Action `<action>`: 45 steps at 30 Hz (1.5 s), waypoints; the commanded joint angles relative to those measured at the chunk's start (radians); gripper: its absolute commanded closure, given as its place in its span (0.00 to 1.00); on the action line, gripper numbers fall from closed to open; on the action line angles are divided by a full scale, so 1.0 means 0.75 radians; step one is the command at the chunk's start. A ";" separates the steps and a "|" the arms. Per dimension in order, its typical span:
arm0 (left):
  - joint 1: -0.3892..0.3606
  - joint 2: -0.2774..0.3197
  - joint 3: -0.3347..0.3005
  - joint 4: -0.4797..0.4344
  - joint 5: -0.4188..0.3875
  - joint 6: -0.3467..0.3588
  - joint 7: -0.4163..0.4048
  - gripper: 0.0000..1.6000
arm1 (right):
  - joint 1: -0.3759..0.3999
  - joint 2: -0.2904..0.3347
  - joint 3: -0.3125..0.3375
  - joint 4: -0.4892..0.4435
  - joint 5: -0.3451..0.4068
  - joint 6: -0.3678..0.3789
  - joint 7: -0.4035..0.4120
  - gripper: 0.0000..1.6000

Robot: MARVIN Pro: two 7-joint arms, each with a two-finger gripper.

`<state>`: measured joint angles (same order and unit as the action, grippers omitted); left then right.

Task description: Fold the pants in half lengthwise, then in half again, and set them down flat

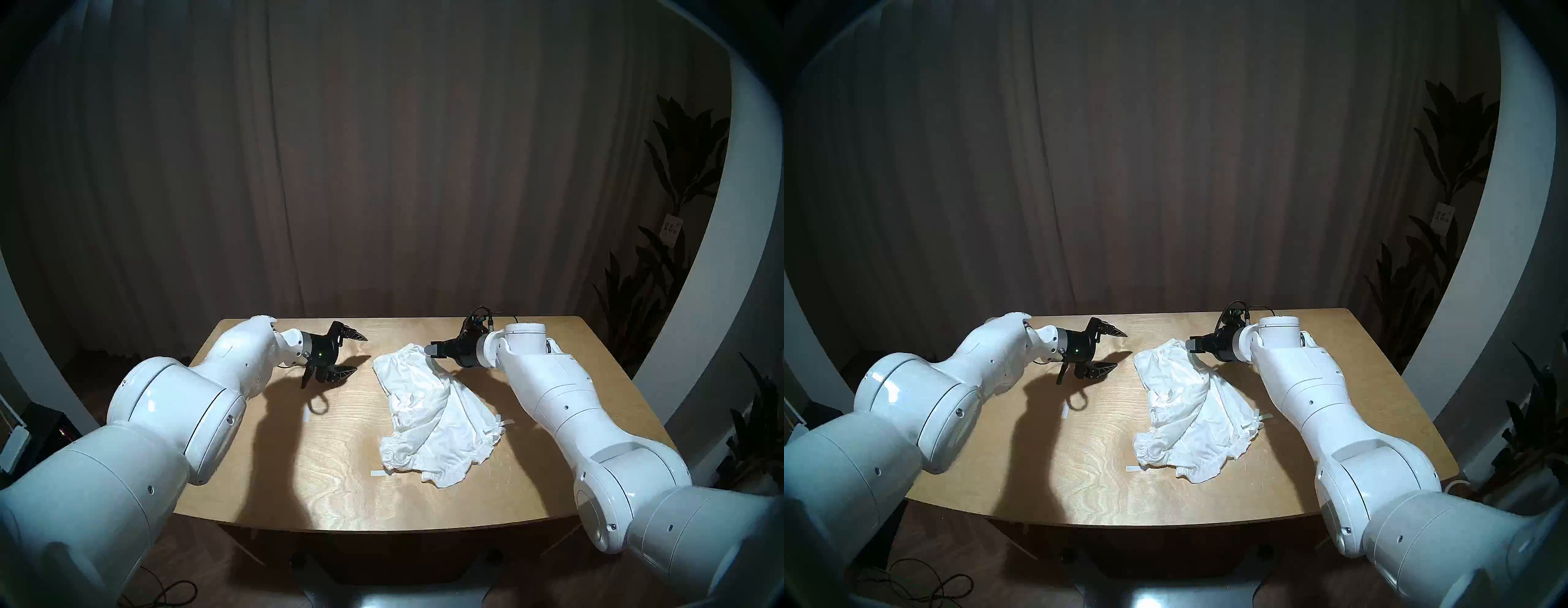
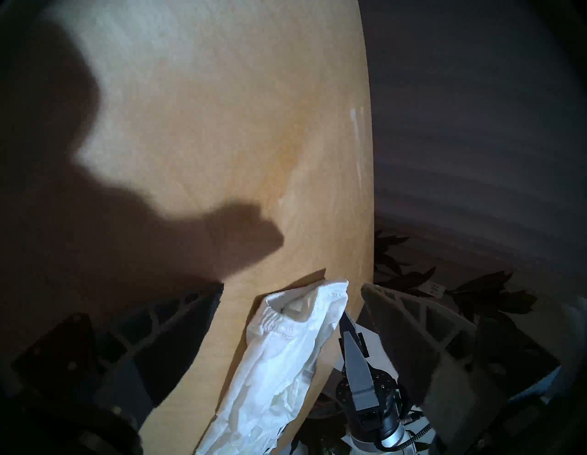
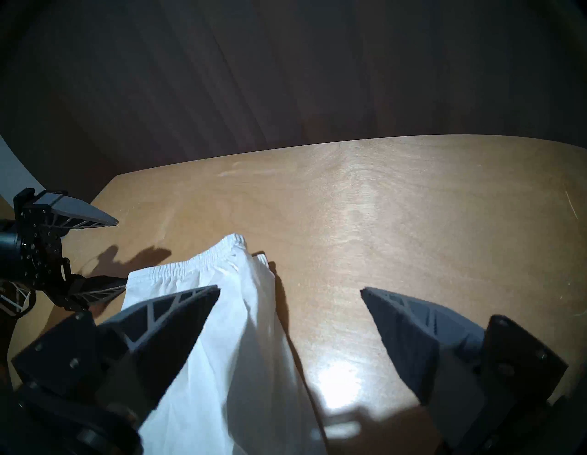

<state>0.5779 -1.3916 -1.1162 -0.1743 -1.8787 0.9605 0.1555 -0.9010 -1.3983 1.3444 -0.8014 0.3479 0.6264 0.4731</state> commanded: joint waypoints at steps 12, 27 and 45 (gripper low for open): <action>0.182 -0.031 0.007 -0.088 -0.044 -0.001 -0.130 0.15 | 0.053 -0.041 0.030 0.079 0.044 -0.002 0.042 0.00; 0.287 0.014 0.053 -0.207 -0.044 -0.001 -0.229 0.30 | 0.094 -0.082 0.050 0.143 0.069 -0.004 0.061 0.00; 0.433 0.093 0.147 -0.414 -0.003 -0.001 -0.359 0.12 | 0.134 -0.114 0.073 0.235 0.090 -0.006 0.074 0.00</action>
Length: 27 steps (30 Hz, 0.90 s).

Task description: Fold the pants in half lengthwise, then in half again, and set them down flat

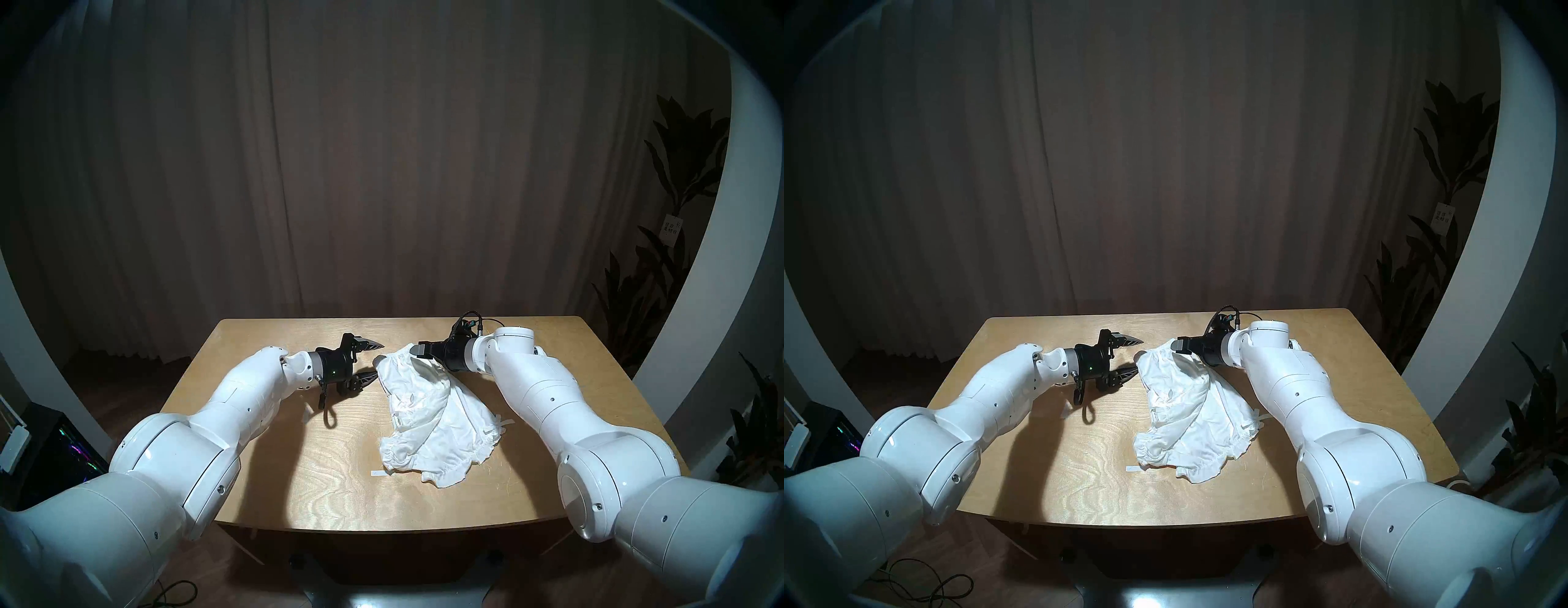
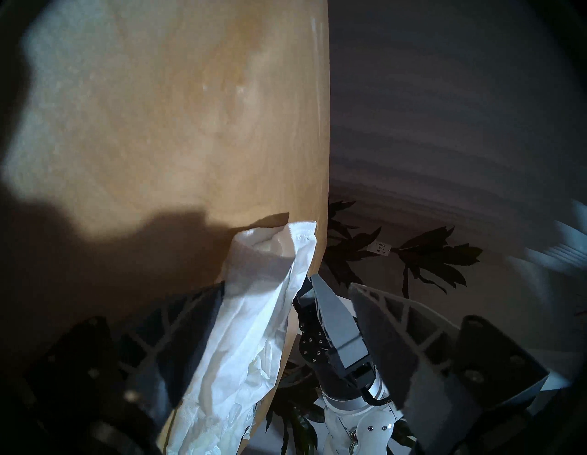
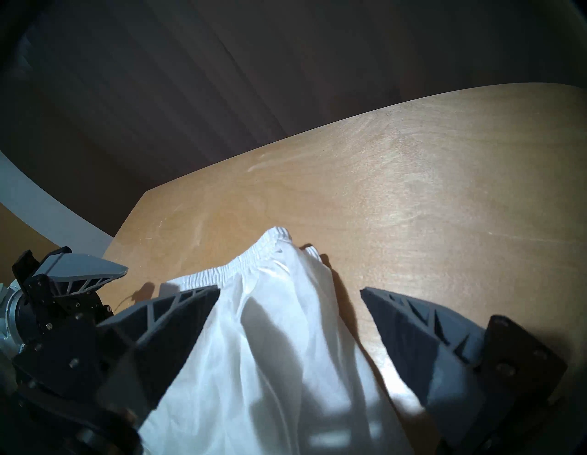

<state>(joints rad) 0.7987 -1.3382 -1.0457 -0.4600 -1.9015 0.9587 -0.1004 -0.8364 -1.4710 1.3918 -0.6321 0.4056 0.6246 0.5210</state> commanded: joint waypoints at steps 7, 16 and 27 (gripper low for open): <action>0.186 0.074 0.110 -0.153 0.050 0.002 -0.082 0.13 | 0.067 -0.018 0.026 0.055 0.022 -0.007 0.018 0.00; 0.235 0.153 0.164 -0.343 0.085 0.002 -0.144 0.11 | 0.101 -0.016 0.031 0.109 0.024 -0.011 0.037 0.00; 0.292 0.296 0.199 -0.585 0.144 0.002 -0.160 0.27 | 0.170 0.002 -0.030 0.162 -0.022 -0.010 0.073 0.00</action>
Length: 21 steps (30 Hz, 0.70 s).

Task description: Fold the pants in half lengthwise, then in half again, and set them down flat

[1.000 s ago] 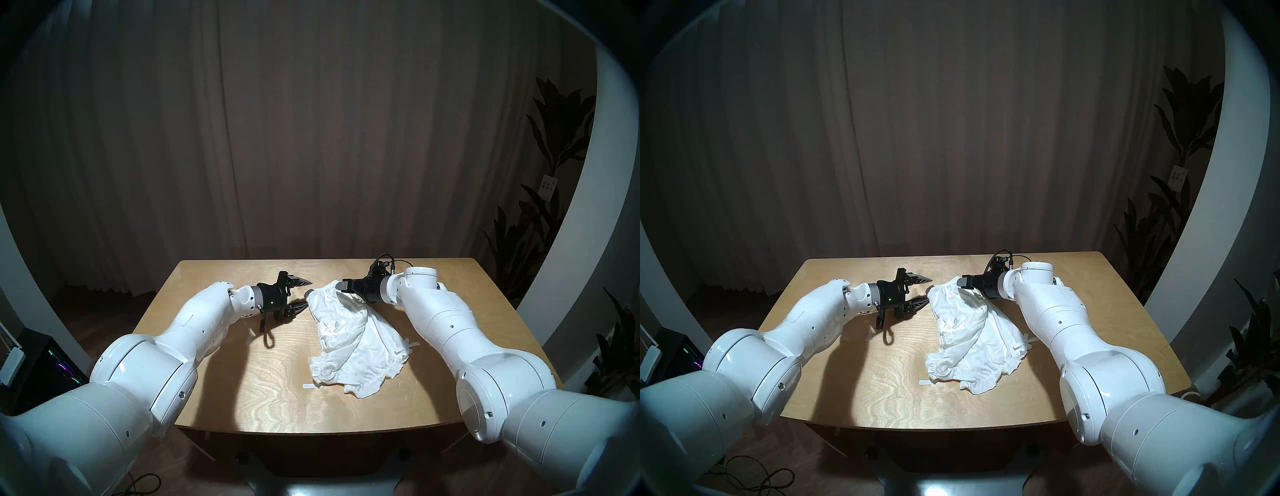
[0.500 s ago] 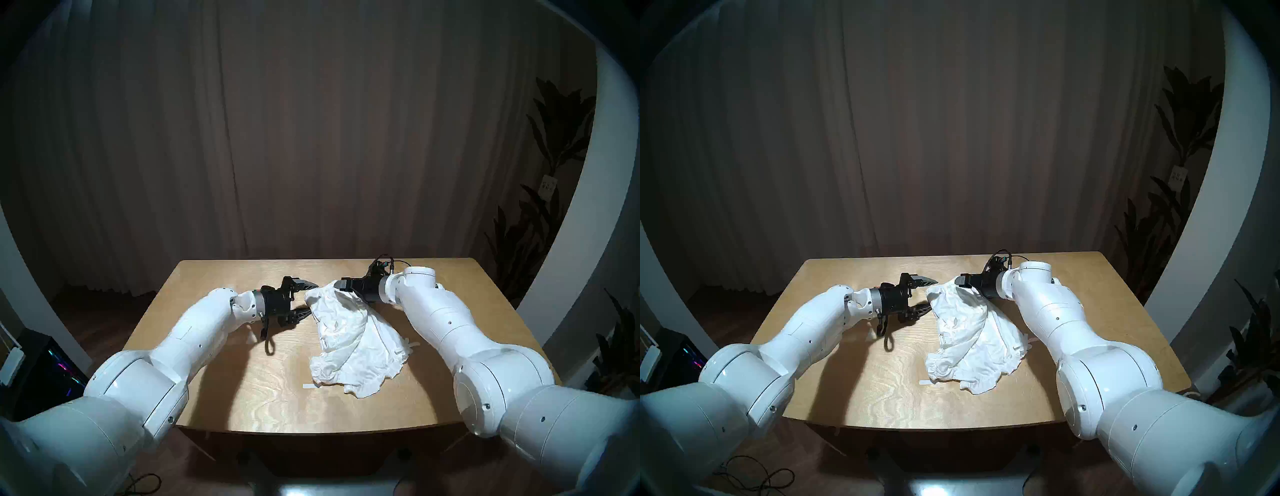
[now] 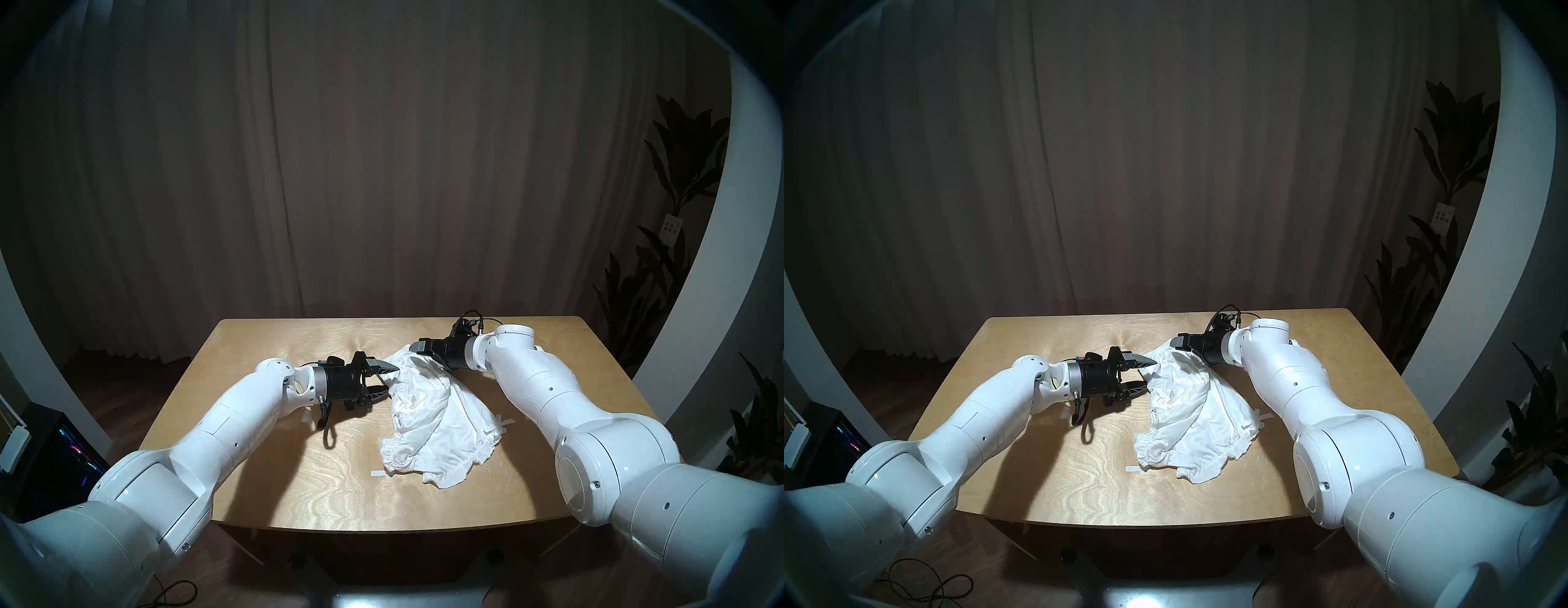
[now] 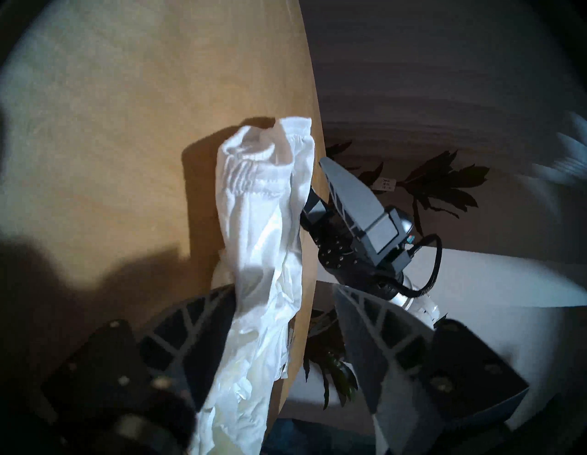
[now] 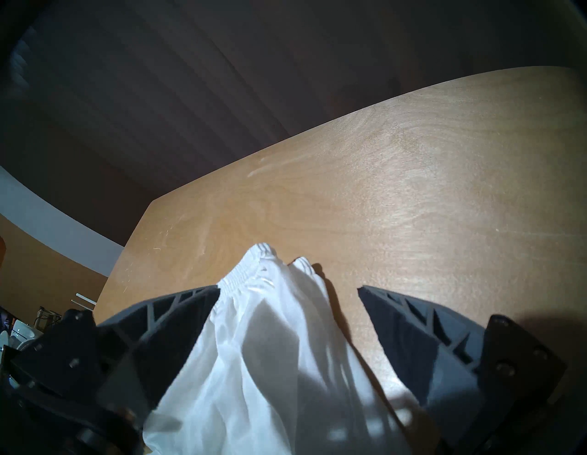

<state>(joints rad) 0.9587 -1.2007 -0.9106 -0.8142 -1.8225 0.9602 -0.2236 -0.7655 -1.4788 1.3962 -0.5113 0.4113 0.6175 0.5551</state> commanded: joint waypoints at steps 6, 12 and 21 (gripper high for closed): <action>0.108 0.186 0.009 -0.249 0.063 -0.025 0.004 0.28 | 0.095 0.035 -0.092 0.023 -0.081 -0.004 0.064 0.29; 0.147 0.251 -0.002 -0.365 0.095 -0.073 0.033 0.35 | 0.121 0.069 -0.145 0.035 -0.129 -0.007 0.113 0.52; 0.221 0.308 -0.042 -0.535 0.115 -0.166 0.106 0.22 | 0.153 0.084 -0.220 0.047 -0.184 -0.022 0.216 0.38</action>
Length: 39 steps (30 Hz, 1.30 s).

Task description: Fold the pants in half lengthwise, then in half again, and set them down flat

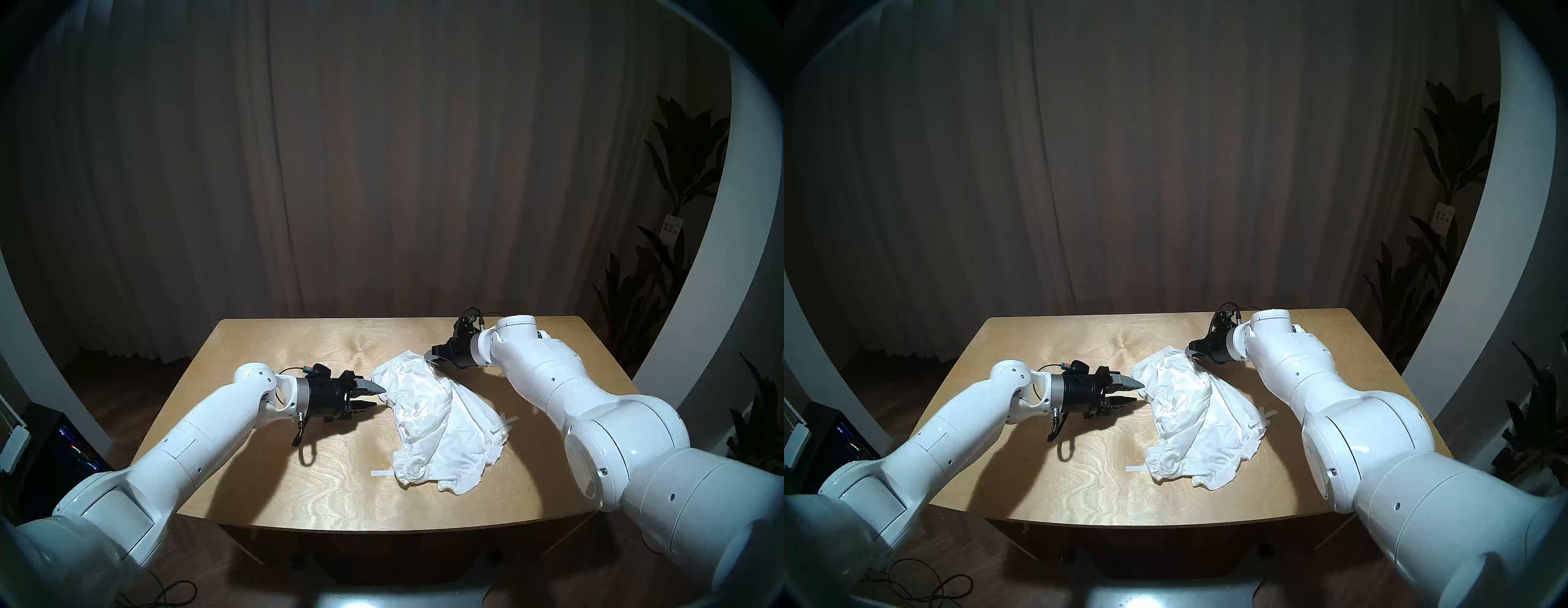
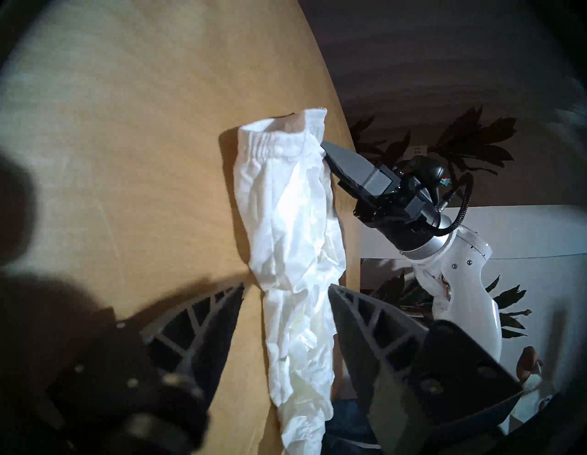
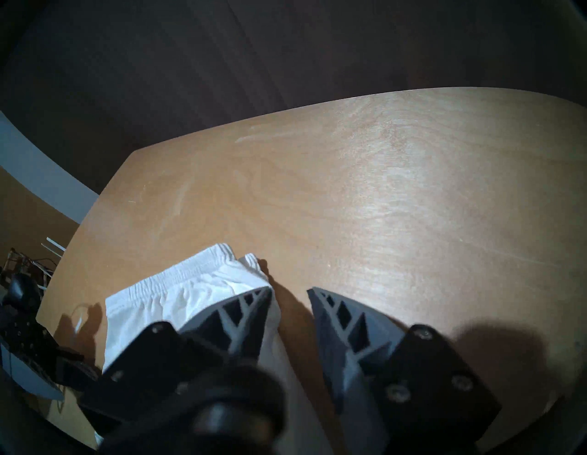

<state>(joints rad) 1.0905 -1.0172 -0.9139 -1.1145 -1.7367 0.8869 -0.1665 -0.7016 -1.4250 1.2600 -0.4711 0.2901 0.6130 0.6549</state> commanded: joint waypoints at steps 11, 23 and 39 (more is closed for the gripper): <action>0.174 0.093 -0.105 -0.350 -0.031 -0.228 0.171 0.09 | 0.096 0.028 -0.123 0.033 -0.072 -0.053 0.276 0.00; 0.198 -0.015 -0.131 -0.425 -0.055 -0.463 0.445 0.06 | 0.160 0.035 -0.172 0.146 -0.112 -0.135 0.441 0.00; 0.125 -0.125 -0.091 -0.378 -0.028 -0.541 0.616 0.07 | 0.224 -0.017 -0.178 0.281 -0.124 -0.215 0.476 0.00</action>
<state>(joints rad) 1.2291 -1.0666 -0.9897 -1.4096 -1.7723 0.5019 0.2729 -0.5848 -1.4120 1.1216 -0.2709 0.1908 0.4775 1.0005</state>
